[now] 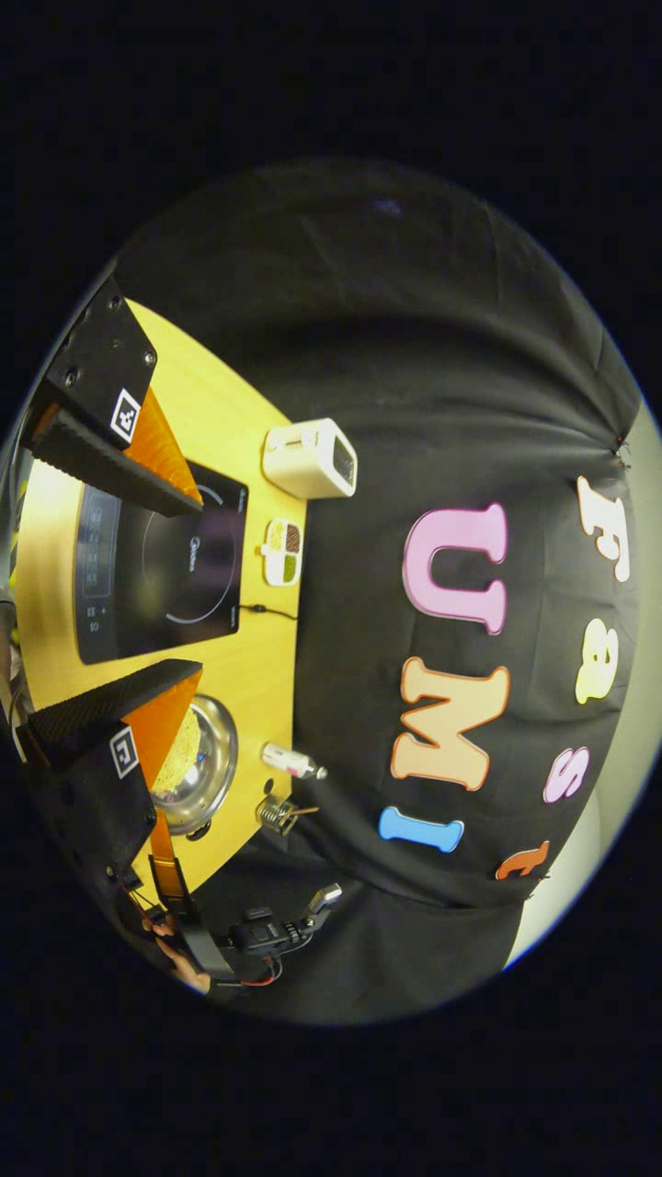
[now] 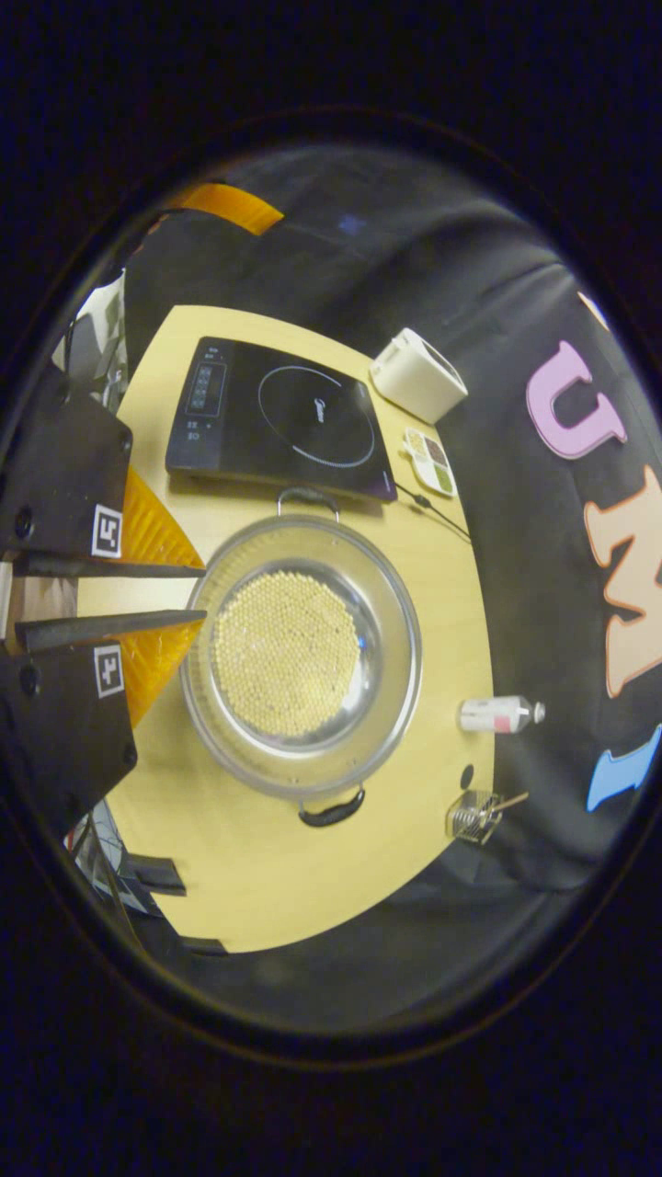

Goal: First push the handle of the pot to place it horizontally, then grasp the pot with both hands and set it on the induction cooktop.

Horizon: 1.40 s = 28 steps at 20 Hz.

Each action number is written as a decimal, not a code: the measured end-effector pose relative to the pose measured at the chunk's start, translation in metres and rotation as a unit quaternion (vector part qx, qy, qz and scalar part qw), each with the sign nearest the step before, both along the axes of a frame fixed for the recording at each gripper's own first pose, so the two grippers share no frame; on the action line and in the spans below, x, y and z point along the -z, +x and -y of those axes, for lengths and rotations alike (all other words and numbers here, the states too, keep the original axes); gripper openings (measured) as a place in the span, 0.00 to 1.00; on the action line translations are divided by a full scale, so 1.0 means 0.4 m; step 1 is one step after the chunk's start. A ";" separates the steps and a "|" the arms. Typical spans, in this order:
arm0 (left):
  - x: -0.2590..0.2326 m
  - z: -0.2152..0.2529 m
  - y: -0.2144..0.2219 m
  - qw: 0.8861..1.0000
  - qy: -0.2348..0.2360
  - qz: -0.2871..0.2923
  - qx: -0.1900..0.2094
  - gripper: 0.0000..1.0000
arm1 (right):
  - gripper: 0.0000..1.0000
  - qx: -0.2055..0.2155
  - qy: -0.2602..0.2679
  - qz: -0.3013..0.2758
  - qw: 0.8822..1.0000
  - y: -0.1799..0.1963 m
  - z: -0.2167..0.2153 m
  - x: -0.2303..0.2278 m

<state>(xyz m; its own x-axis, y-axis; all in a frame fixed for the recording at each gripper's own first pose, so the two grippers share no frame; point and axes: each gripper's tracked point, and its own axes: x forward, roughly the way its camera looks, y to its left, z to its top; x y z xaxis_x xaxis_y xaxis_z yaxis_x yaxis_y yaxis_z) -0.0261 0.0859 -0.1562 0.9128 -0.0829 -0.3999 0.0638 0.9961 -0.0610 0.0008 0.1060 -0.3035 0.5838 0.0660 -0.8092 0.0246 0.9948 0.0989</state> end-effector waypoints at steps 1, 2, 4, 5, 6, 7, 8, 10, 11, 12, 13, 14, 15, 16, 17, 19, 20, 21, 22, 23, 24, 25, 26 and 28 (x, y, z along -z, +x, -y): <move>0.018 0.021 0.006 1.000 -0.008 -0.016 0.009 0.96 | 0.20 0.012 0.001 0.000 1.000 0.007 0.030 -0.004; 0.033 0.043 0.018 0.999 -0.018 -0.030 0.016 0.95 | 0.10 0.021 0.002 -0.002 1.000 0.015 0.063 -0.003; 0.064 0.086 0.037 0.997 -0.036 -0.058 0.027 0.95 | 0.22 0.034 -0.002 -0.004 0.999 0.040 0.120 -0.009; 0.082 0.105 0.050 0.996 -0.041 -0.071 0.029 0.95 | 0.19 0.038 -0.006 -0.008 0.999 0.057 0.152 -0.007; 0.102 0.123 0.063 0.995 -0.041 -0.088 0.034 0.95 | 0.24 0.038 -0.002 -0.014 0.999 0.070 0.173 -0.003; 0.124 0.134 0.077 0.993 -0.037 -0.103 0.034 0.95 | 0.33 0.041 0.001 -0.017 0.999 0.090 0.197 -0.004; 0.140 0.144 0.098 0.992 -0.034 -0.116 0.031 0.96 | 0.37 0.044 0.003 -0.022 0.999 0.108 0.224 -0.002; 0.162 0.178 0.138 0.989 -0.039 -0.140 0.032 0.96 | 0.60 0.048 0.012 -0.036 0.998 0.143 0.271 0.009; 0.180 0.200 0.153 0.986 -0.046 -0.153 0.035 0.96 | 0.74 0.051 0.012 -0.042 0.998 0.160 0.295 0.015; 0.196 0.220 0.169 0.984 -0.053 -0.167 0.036 0.96 | 0.87 0.050 0.011 -0.050 0.997 0.178 0.318 0.029; 0.217 0.234 0.183 0.981 -0.061 -0.182 0.036 0.96 | 1.00 0.046 0.008 -0.058 0.997 0.196 0.339 0.042; 0.240 0.244 0.193 0.977 -0.066 -0.199 0.031 0.96 | 0.93 0.042 0.005 -0.067 0.997 0.209 0.360 0.060; 0.261 0.255 0.206 0.974 -0.072 -0.211 0.027 0.96 | 0.93 0.039 0.004 -0.079 0.996 0.223 0.380 0.079; 0.279 0.265 0.218 0.972 -0.078 -0.222 0.022 0.96 | 1.00 0.036 0.007 -0.091 0.995 0.235 0.396 0.096; 0.300 0.274 0.229 0.969 -0.083 -0.232 0.017 0.96 | 1.00 0.034 0.013 -0.100 0.994 0.250 0.404 0.112; 0.347 0.275 0.246 0.963 -0.081 -0.257 0.001 0.96 | 1.00 0.025 0.024 -0.119 0.992 0.273 0.416 0.152; 0.372 0.272 0.251 0.959 -0.078 -0.273 -0.006 0.96 | 0.94 0.021 0.031 -0.127 0.991 0.286 0.420 0.168; 0.394 0.274 0.253 0.955 -0.078 -0.288 -0.010 0.96 | 1.00 0.019 0.039 -0.137 0.990 0.308 0.427 0.186; 0.411 0.278 0.255 0.950 -0.078 -0.301 -0.013 0.97 | 0.94 0.019 0.049 -0.145 0.988 0.318 0.427 0.204; 0.425 0.289 0.257 0.947 -0.082 -0.311 -0.010 0.97 | 1.00 0.019 0.058 -0.149 0.987 0.319 0.424 0.212; 0.435 0.300 0.263 0.944 -0.087 -0.318 -0.006 0.96 | 0.94 0.017 0.063 -0.154 0.986 0.322 0.421 0.227; 0.449 0.309 0.269 0.942 -0.089 -0.325 0.000 0.96 | 1.00 0.014 0.066 -0.158 0.985 0.328 0.421 0.239; 0.462 0.312 0.271 0.939 -0.085 -0.334 -0.001 0.96 | 0.94 0.011 0.068 -0.163 0.984 0.333 0.419 0.251; 0.487 0.313 0.283 0.934 -0.077 -0.348 -0.003 0.96 | 1.00 0.008 0.074 -0.174 0.982 0.332 0.413 0.271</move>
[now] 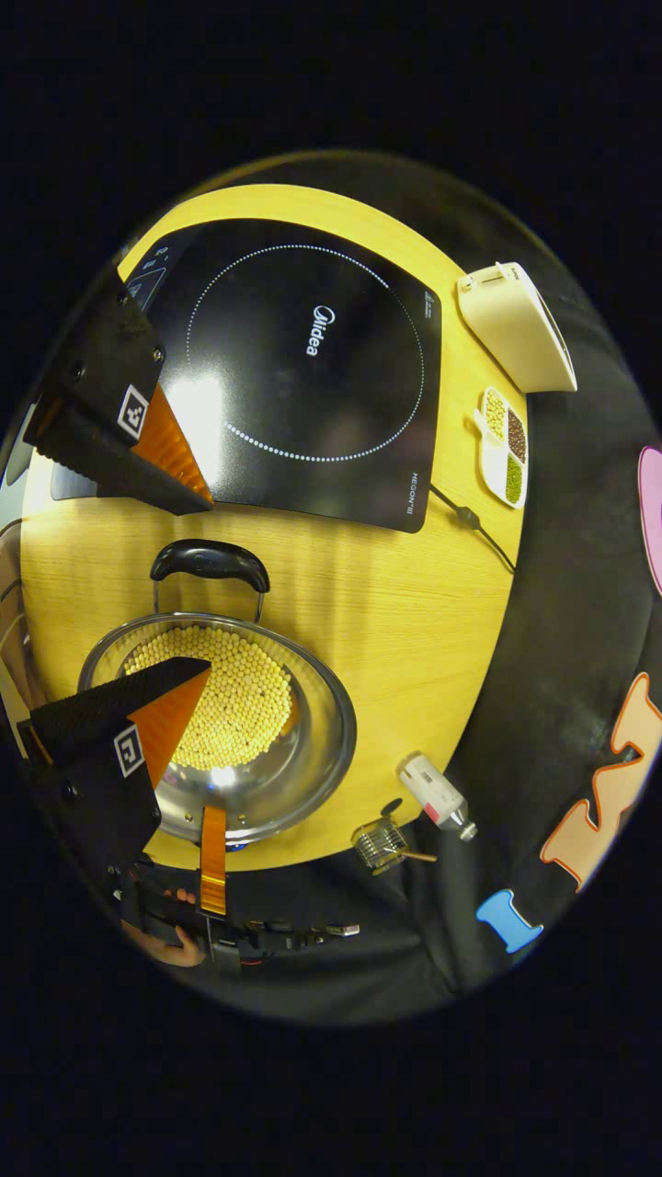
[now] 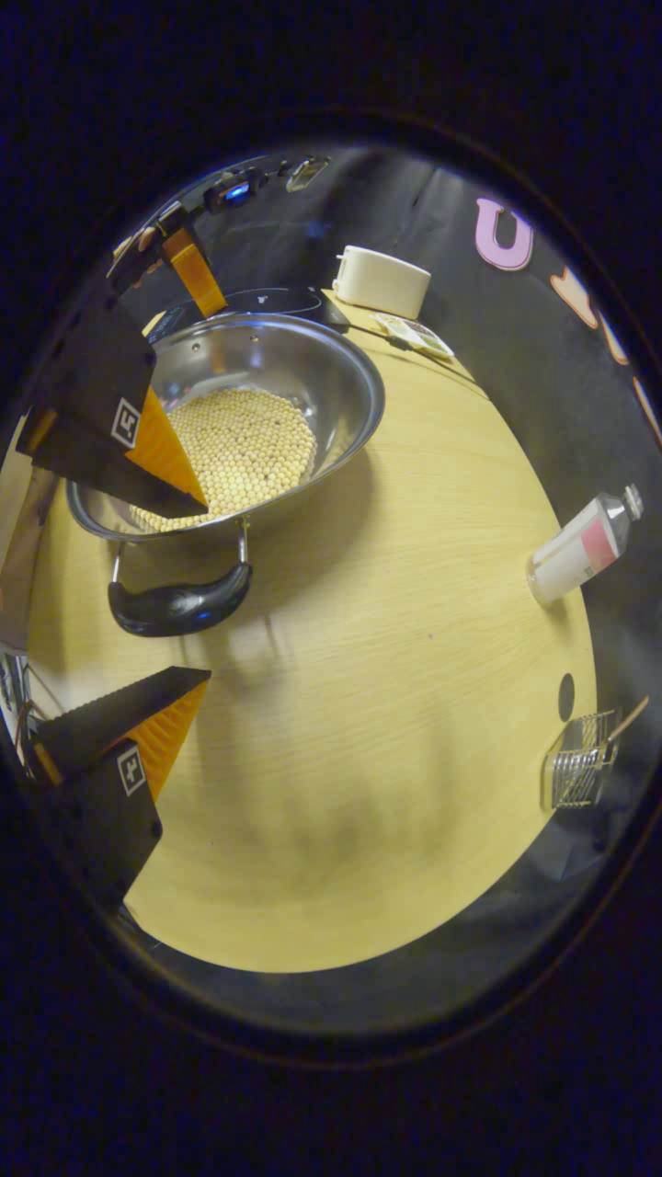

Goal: First push the handle of the pot to place it horizontally, then grasp the pot with both hands and set it on the induction cooktop.

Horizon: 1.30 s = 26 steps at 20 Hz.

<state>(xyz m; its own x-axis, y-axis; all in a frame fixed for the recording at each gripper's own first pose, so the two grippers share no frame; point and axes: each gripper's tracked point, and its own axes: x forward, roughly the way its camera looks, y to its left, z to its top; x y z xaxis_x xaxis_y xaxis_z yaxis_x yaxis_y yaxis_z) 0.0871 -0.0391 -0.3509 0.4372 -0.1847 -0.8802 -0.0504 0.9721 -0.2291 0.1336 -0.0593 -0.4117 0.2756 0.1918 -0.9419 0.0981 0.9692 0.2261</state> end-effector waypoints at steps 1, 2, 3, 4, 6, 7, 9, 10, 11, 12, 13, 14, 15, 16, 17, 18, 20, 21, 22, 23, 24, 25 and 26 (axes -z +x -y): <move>0.011 0.010 0.005 1.000 -0.002 -0.005 0.002 0.96 | 0.94 -0.002 0.004 -0.004 1.000 0.004 -0.006 0.008; 0.020 0.017 0.009 1.000 -0.005 -0.009 0.005 0.96 | 1.00 -0.003 0.007 -0.008 1.000 0.004 -0.011 0.014; 0.031 0.023 0.013 1.000 -0.007 -0.015 0.009 1.00 | 0.93 -0.005 0.010 -0.010 1.000 0.008 -0.016 0.022; 0.043 0.029 0.017 1.000 -0.010 -0.022 0.012 0.96 | 1.00 -0.007 0.014 -0.013 1.000 0.006 -0.023 0.031; 0.064 0.040 0.024 0.999 -0.018 -0.033 0.013 0.95 | 0.89 -0.010 0.018 -0.022 1.000 0.006 -0.025 0.040; 0.077 0.046 0.024 0.999 -0.023 -0.039 0.013 1.00 | 0.95 -0.007 0.031 -0.019 0.999 0.016 -0.034 0.040; 0.094 0.051 0.021 0.998 -0.025 -0.055 0.015 0.95 | 0.87 0.004 0.045 -0.025 0.999 0.030 -0.041 0.048; 0.099 0.050 0.023 0.998 -0.022 -0.059 0.017 0.94 | 0.91 0.005 0.046 -0.028 0.999 0.029 -0.041 0.051; 0.104 0.048 0.026 0.998 -0.020 -0.061 0.018 0.94 | 0.73 0.002 0.046 -0.031 0.998 0.027 -0.041 0.055; 0.106 0.046 0.030 0.998 -0.020 -0.061 0.018 0.97 | 0.70 0.000 0.046 -0.032 0.998 0.026 -0.044 0.063; 0.109 0.044 0.032 0.998 -0.019 -0.061 0.017 0.90 | 0.71 -0.003 0.051 -0.034 0.998 0.025 -0.052 0.060; 0.115 0.040 0.033 0.998 -0.016 -0.063 0.017 0.88 | 0.66 -0.007 0.047 -0.035 0.998 0.020 -0.052 0.064; 0.118 0.033 0.033 0.998 -0.013 -0.066 0.017 0.87 | 0.52 -0.011 0.043 -0.037 0.998 0.017 -0.052 0.067; 0.121 0.027 0.034 0.997 -0.011 -0.069 0.015 0.73 | 0.52 -0.015 0.043 -0.033 0.998 0.017 -0.051 0.065; 0.125 0.020 0.035 0.997 -0.009 -0.070 0.012 0.70 | 0.51 -0.022 0.037 -0.029 0.999 0.017 -0.045 0.074; 0.128 0.017 0.036 0.997 -0.012 -0.070 0.008 0.66 | 0.51 -0.023 0.041 -0.026 0.999 0.011 -0.040 0.059; 0.125 0.020 0.036 0.997 -0.015 -0.069 0.005 0.63 | 0.54 -0.024 0.040 -0.021 0.999 0.017 -0.045 0.068; 0.126 0.019 0.030 0.997 -0.011 -0.073 0.004 0.63 | 0.63 -0.026 0.032 -0.014 0.999 0.020 -0.042 0.068; 0.126 0.018 0.023 0.997 -0.009 -0.079 0.002 0.61 | 0.53 -0.033 0.018 -0.005 0.999 0.020 -0.035 0.069; 0.128 0.023 0.015 0.996 -0.008 -0.087 -0.001 0.61 | 0.53 -0.040 0.008 0.001 0.999 0.016 -0.031 0.066; 0.127 0.026 0.004 0.996 -0.007 -0.090 -0.003 0.61 | 0.53 -0.042 0.007 0.004 0.999 0.002 -0.028 0.059; 0.119 0.030 -0.022 0.996 -0.004 -0.092 -0.003 0.61 | 0.59 -0.042 0.009 0.003 0.999 -0.013 -0.024 0.052; 0.108 0.037 -0.049 0.996 -0.001 -0.094 0.000 0.61 | 0.59 -0.044 0.009 -0.001 0.999 -0.034 -0.018 0.047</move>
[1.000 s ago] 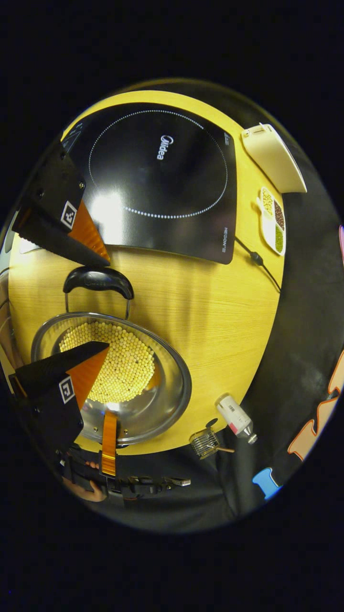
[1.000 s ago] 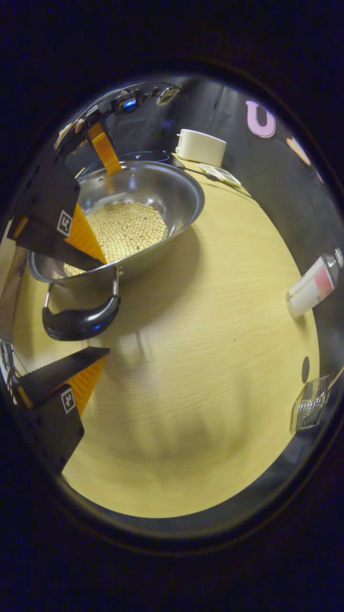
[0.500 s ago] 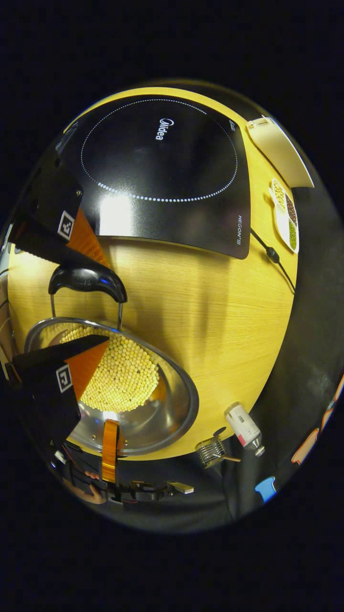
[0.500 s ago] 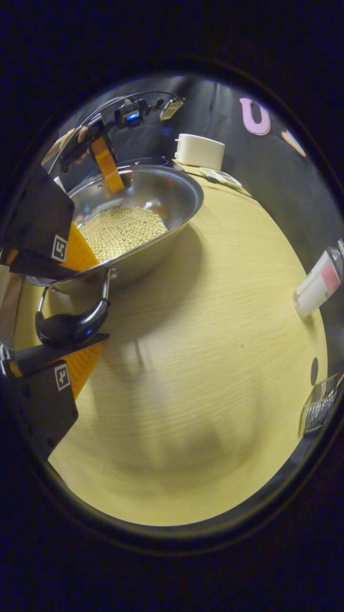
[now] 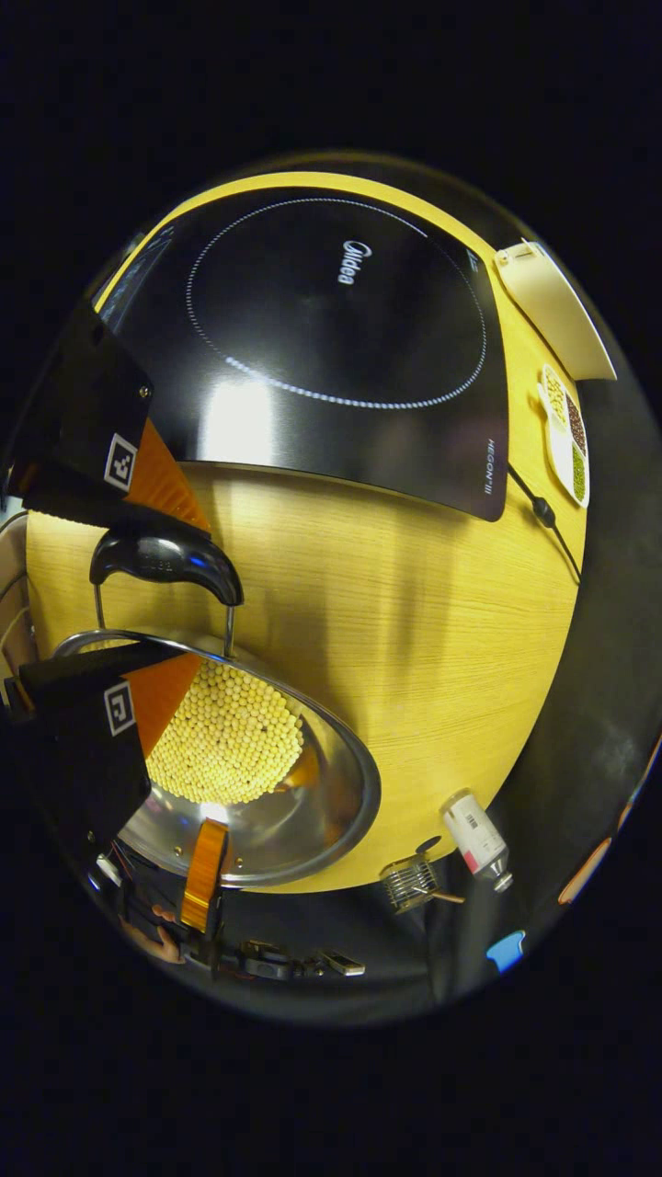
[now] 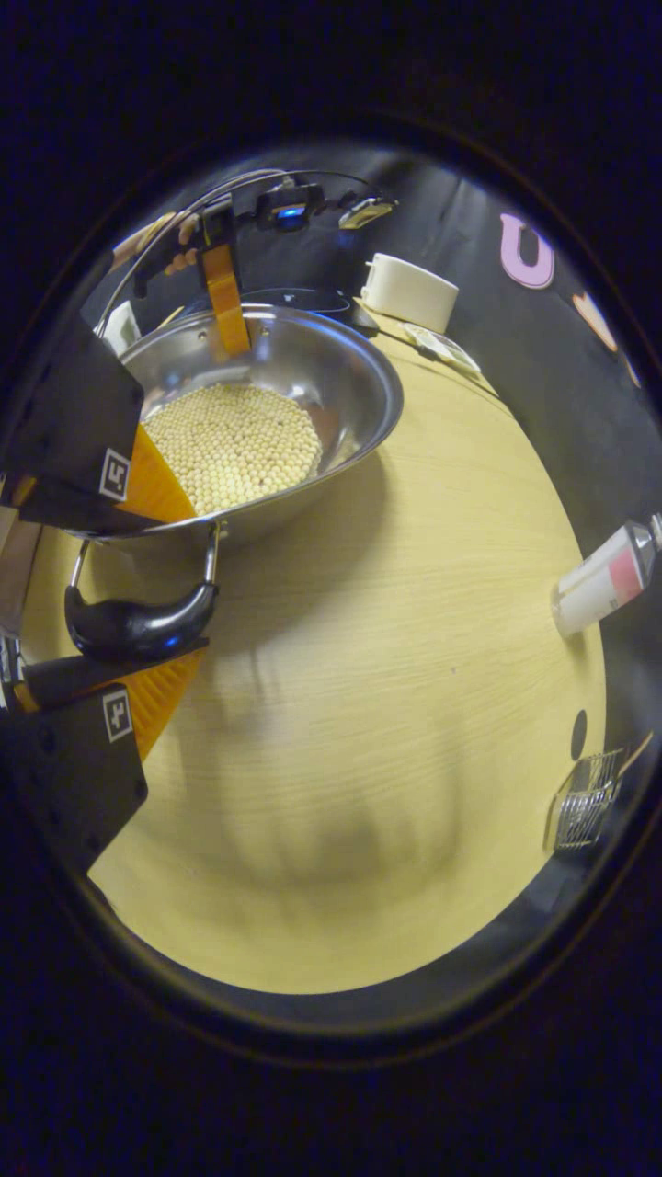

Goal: First push the handle of the pot to place it horizontally, then grasp the pot with both hands and set it on the induction cooktop.

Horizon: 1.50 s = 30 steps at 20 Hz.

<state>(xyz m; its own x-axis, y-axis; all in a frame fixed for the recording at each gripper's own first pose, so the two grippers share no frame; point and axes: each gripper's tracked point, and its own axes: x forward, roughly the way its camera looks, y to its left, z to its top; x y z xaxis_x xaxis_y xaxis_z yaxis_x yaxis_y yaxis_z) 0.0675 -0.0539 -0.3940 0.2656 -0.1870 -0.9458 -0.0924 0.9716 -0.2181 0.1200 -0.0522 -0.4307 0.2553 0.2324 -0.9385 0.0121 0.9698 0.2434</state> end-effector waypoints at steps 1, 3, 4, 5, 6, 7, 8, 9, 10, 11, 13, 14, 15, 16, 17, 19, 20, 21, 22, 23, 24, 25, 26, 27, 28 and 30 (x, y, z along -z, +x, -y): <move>-0.005 0.005 -0.024 1.000 0.003 -0.002 0.001 0.61 | 0.59 -0.002 0.000 -0.004 1.000 -0.022 0.006 -0.004; -0.015 0.009 -0.071 1.000 0.009 -0.008 0.002 0.61 | 0.54 -0.005 0.001 -0.015 1.000 -0.068 0.014 -0.012; -0.021 0.009 -0.097 1.000 0.010 -0.011 0.001 0.61 | 0.54 -0.006 0.002 -0.020 1.000 -0.089 0.013 -0.014; -0.028 0.010 -0.118 1.000 0.012 -0.012 0.000 0.61 | 0.54 -0.006 0.001 -0.025 1.000 -0.108 0.011 -0.017; -0.037 0.006 -0.140 1.000 0.012 -0.014 -0.005 0.61 | 0.54 -0.006 -0.001 -0.029 1.000 -0.138 0.012 -0.025; -0.048 0.003 -0.159 1.000 0.012 -0.013 -0.007 0.61 | 0.54 -0.008 -0.001 -0.031 0.999 -0.158 0.009 -0.035; -0.060 -0.004 -0.176 1.000 0.013 -0.011 -0.009 0.61 | 0.54 -0.011 0.000 -0.030 0.999 -0.172 0.000 -0.045; -0.072 -0.012 -0.188 1.000 0.015 -0.009 -0.011 0.61 | 0.54 -0.013 0.001 -0.028 1.000 -0.181 -0.009 -0.054; -0.086 -0.021 -0.198 1.000 0.017 -0.006 -0.012 0.60 | 0.54 -0.012 0.002 -0.027 1.000 -0.189 -0.021 -0.065; -0.102 -0.033 -0.206 1.000 0.019 -0.002 -0.013 0.60 | 0.53 -0.013 0.003 -0.023 1.000 -0.194 -0.035 -0.077; -0.137 -0.064 -0.219 1.000 0.021 0.005 -0.020 0.61 | 0.53 -0.016 0.008 -0.009 1.000 -0.200 -0.070 -0.100; -0.157 -0.082 -0.221 0.999 0.022 0.010 -0.022 0.61 | 0.53 -0.017 0.012 -0.003 1.000 -0.204 -0.094 -0.109; -0.175 -0.103 -0.223 0.999 0.024 0.018 -0.025 0.61 | 0.59 -0.017 0.016 0.002 1.000 -0.205 -0.117 -0.118; -0.191 -0.127 -0.222 0.999 0.026 0.026 -0.028 0.60 | 0.54 -0.016 0.019 0.004 1.000 -0.211 -0.143 -0.126; -0.206 -0.151 -0.219 0.999 0.029 0.035 -0.028 0.60 | 0.59 -0.014 0.021 0.008 1.000 -0.210 -0.168 -0.134; -0.231 -0.204 -0.218 0.998 0.034 0.049 -0.028 0.61 | 0.53 -0.013 0.021 0.019 1.000 -0.210 -0.226 -0.149; -0.242 -0.233 -0.216 0.998 0.035 0.055 -0.027 0.60 | 0.53 -0.012 0.021 0.022 0.999 -0.214 -0.256 -0.156; -0.250 -0.262 -0.214 0.997 0.035 0.059 -0.027 0.60 | 0.53 -0.013 0.020 0.025 0.999 -0.212 -0.286 -0.162; -0.258 -0.293 -0.210 0.997 0.035 0.062 -0.026 0.61 | 0.53 -0.013 0.019 0.027 0.999 -0.213 -0.318 -0.166; -0.262 -0.324 -0.206 0.997 0.034 0.064 -0.025 0.60 | 0.53 -0.015 0.018 0.029 0.999 -0.212 -0.350 -0.170; -0.266 -0.355 -0.201 0.997 0.033 0.067 -0.024 0.60 | 0.53 -0.015 0.016 0.030 0.999 -0.208 -0.382 -0.171; -0.268 -0.386 -0.193 0.997 0.033 0.069 -0.021 0.60 | 0.53 -0.014 0.015 0.031 0.999 -0.202 -0.414 -0.172; -0.268 -0.417 -0.184 0.997 0.032 0.072 -0.019 0.60 | 0.53 -0.012 0.011 0.032 0.999 -0.198 -0.446 -0.171; -0.266 -0.451 -0.173 0.997 0.031 0.074 -0.016 0.60 | 0.53 -0.010 0.008 0.036 0.999 -0.189 -0.477 -0.171; -0.264 -0.482 -0.162 0.997 0.030 0.075 -0.015 0.60 | 0.53 -0.009 0.003 0.038 0.999 -0.181 -0.509 -0.170; -0.258 -0.544 -0.135 0.996 0.027 0.080 -0.012 0.60 | 0.53 -0.006 -0.004 0.043 0.999 -0.162 -0.571 -0.166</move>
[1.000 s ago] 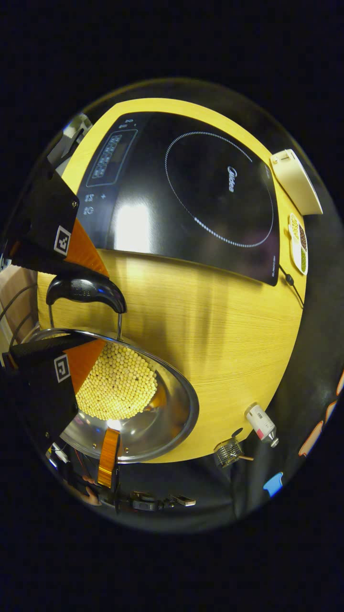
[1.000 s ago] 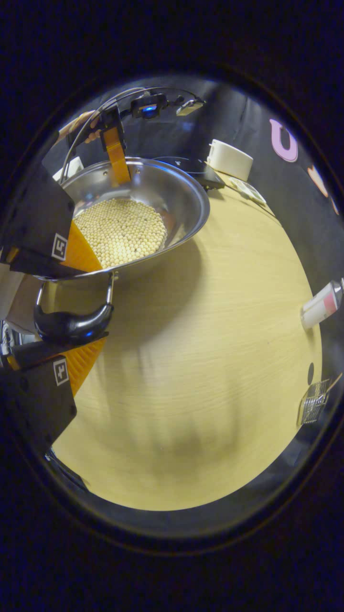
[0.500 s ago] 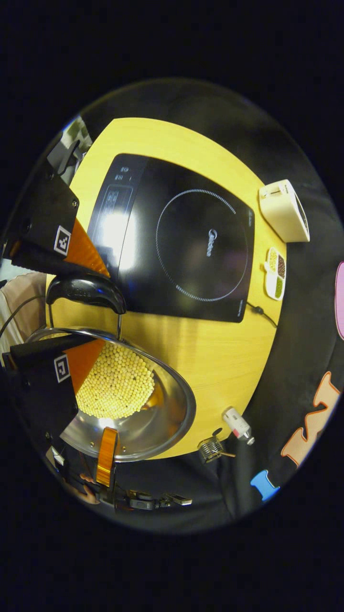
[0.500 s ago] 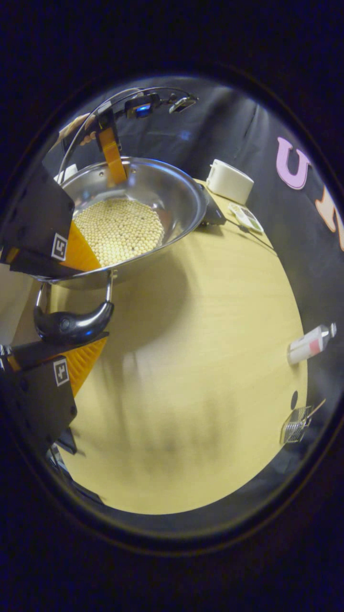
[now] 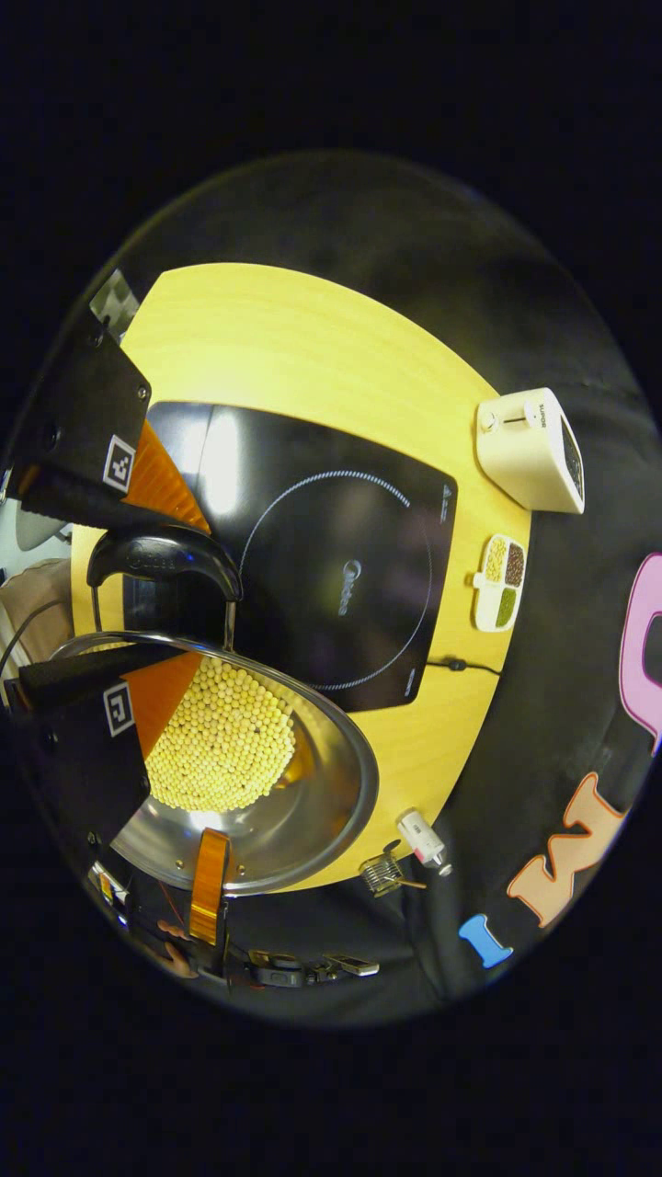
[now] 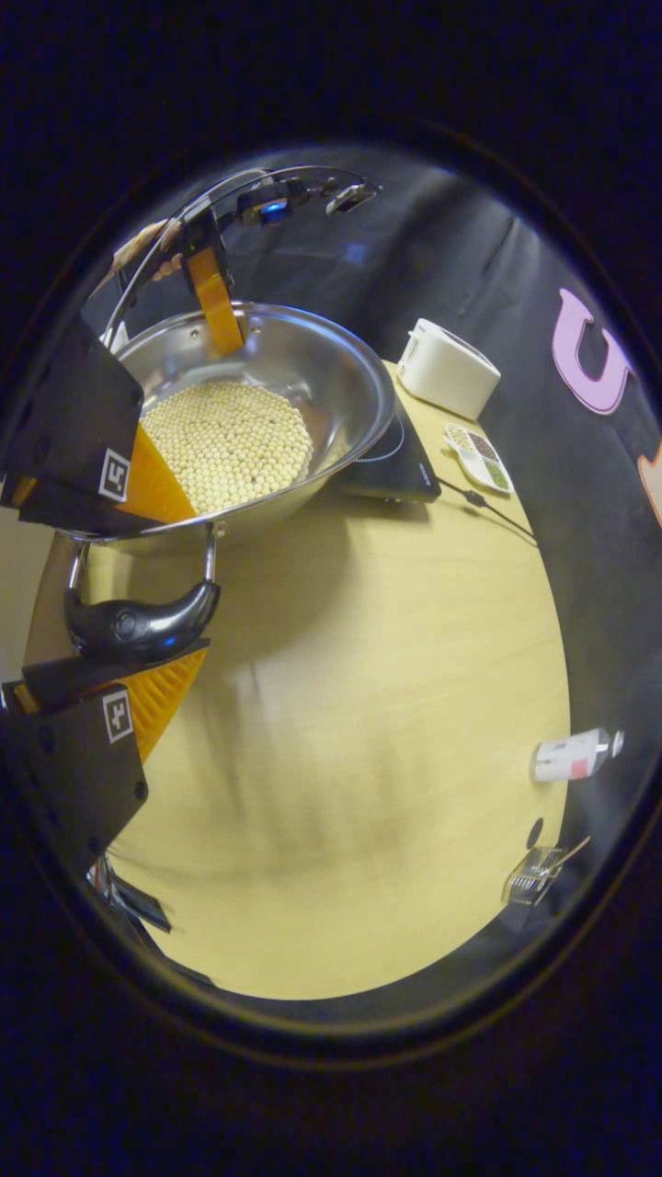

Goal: First push the handle of the pot to place it horizontally, then grasp the pot with both hands and set it on the induction cooktop.

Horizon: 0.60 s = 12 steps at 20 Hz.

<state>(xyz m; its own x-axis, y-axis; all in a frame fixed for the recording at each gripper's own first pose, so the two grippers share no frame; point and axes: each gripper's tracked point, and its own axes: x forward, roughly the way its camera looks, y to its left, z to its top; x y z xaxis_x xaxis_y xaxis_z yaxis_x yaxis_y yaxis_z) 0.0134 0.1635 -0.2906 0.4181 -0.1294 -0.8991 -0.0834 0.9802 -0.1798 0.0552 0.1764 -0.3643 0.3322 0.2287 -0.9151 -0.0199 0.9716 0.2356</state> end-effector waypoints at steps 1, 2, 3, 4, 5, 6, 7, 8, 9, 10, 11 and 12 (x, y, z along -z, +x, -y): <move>0.004 -0.032 0.014 1.000 -0.001 0.003 0.002 0.60 | 0.53 0.001 -0.003 0.003 1.000 0.014 -0.031 0.003; 0.009 -0.065 0.028 1.000 0.000 0.004 0.004 0.62 | 0.53 0.003 -0.007 0.005 1.000 0.029 -0.060 0.007; 0.017 -0.096 0.043 1.000 0.003 0.006 0.008 0.60 | 0.53 0.005 -0.011 0.006 1.000 0.047 -0.088 0.014; 0.024 -0.127 0.059 1.000 0.009 0.007 0.011 0.62 | 0.59 0.006 -0.013 0.009 1.000 0.058 -0.119 0.023; 0.029 -0.155 0.077 1.000 0.015 0.011 0.016 0.62 | 0.59 0.008 -0.015 0.010 1.000 0.073 -0.148 0.034; 0.031 -0.186 0.096 0.999 0.021 0.016 0.020 0.60 | 0.59 0.010 -0.013 0.011 1.000 0.090 -0.179 0.046; 0.035 -0.209 0.114 0.999 0.026 0.022 0.021 0.60 | 0.59 0.013 -0.011 0.011 1.000 0.106 -0.201 0.056; 0.035 -0.230 0.135 0.999 0.030 0.028 0.025 0.61 | 0.59 0.018 -0.010 0.011 1.000 0.121 -0.222 0.066; 0.037 -0.248 0.154 0.998 0.034 0.034 0.028 0.60 | 0.59 0.020 -0.009 0.015 1.000 0.138 -0.238 0.071; 0.036 -0.261 0.174 0.998 0.037 0.040 0.033 0.60 | 0.59 0.024 -0.010 0.019 0.999 0.152 -0.250 0.075; 0.035 -0.270 0.183 0.997 0.040 0.045 0.038 0.60 | 0.59 0.028 -0.011 0.025 0.999 0.170 -0.257 0.077; 0.033 -0.277 0.196 0.997 0.043 0.051 0.043 0.60 | 0.59 0.032 -0.012 0.028 0.999 0.182 -0.263 0.082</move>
<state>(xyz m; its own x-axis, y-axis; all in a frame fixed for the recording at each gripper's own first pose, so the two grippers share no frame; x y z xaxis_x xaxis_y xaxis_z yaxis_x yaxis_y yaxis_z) 0.0920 0.2741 -0.3037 0.4982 -0.0926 -0.8621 0.0163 0.9951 -0.0974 0.1281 0.2817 -0.3972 0.3958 0.1829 -0.8999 0.0295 0.9769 0.2115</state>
